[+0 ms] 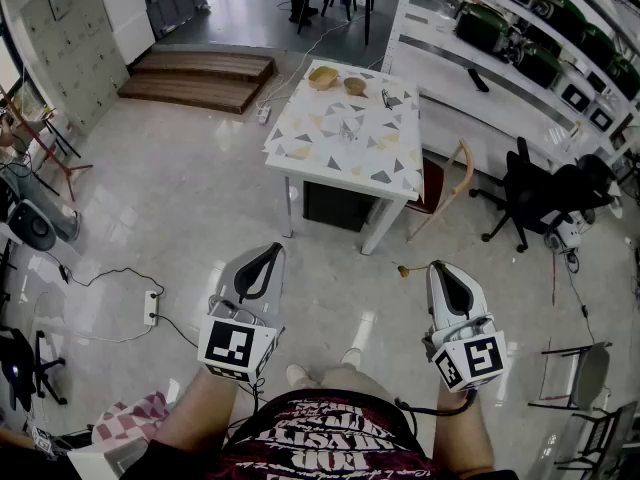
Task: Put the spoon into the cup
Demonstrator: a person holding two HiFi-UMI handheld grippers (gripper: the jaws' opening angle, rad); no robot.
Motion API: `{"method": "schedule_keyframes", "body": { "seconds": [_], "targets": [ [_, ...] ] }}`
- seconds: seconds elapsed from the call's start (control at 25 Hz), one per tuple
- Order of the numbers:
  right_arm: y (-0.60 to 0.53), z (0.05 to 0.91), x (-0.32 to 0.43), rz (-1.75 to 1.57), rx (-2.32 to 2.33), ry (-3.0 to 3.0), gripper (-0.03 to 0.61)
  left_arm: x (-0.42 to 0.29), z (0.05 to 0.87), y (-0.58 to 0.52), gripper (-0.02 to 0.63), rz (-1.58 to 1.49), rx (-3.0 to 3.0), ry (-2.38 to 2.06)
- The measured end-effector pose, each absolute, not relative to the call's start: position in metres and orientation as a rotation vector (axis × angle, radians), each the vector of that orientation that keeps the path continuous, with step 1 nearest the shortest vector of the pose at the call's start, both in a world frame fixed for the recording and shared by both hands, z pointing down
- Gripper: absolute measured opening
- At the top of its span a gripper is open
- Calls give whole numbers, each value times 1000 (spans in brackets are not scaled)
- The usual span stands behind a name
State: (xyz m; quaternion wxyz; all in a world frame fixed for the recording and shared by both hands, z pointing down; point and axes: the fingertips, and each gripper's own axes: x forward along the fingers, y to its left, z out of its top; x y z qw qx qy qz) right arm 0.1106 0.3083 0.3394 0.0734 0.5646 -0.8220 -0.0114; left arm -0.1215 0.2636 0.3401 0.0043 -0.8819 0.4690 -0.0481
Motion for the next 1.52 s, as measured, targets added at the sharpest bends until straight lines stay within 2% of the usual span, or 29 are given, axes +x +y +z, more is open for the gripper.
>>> {"method": "schedule_keyframes", "body": {
  "seconds": [0.6, 1.52],
  "targets": [
    [301, 344, 114, -4, 1754, -2481, 34, -127, 359, 256, 1, -201, -2789, 1480],
    [150, 371, 127, 45, 1692, -2492, 34, -102, 377, 113, 1, -276, -2799, 1504]
  ]
}}
